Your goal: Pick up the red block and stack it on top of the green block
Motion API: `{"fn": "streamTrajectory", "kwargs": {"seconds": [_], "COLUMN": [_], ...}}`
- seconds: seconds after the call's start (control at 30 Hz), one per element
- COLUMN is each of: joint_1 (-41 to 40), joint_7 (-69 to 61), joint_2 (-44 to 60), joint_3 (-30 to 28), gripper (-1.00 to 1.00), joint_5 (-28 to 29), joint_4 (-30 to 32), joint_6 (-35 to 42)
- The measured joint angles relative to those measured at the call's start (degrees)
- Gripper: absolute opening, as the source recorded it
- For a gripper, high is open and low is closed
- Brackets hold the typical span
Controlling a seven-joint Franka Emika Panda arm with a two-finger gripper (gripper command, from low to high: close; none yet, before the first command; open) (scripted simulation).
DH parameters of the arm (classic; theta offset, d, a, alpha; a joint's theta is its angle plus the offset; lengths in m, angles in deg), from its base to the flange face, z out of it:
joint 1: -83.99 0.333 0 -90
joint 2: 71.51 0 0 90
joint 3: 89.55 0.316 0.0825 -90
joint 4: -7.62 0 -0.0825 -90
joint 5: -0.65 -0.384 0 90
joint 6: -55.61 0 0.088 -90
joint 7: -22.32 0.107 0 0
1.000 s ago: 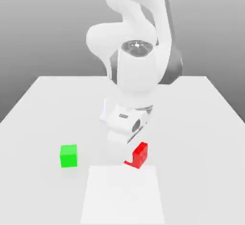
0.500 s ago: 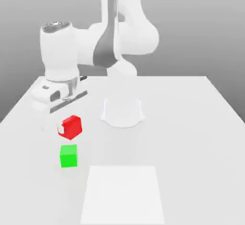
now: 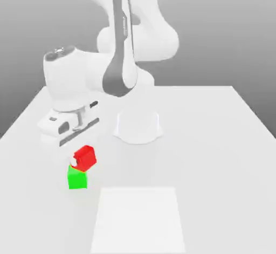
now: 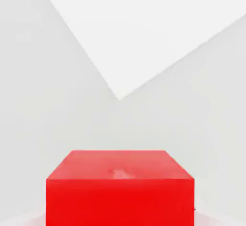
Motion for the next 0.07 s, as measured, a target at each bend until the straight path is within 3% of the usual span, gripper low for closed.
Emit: {"fn": "streamTrajectory", "kwargs": {"seconds": [0.03,0.07], "joint_1": [-0.28,-0.64], "joint_7": [0.25,0.85], "joint_2": [1.1,2.03], "joint_3": [-0.06,-0.1], "gripper": [-1.0,1.0], "joint_5": [0.38,1.26], "joint_4": [0.09,0.18], "joint_6": [-1.41,-2.67]}}
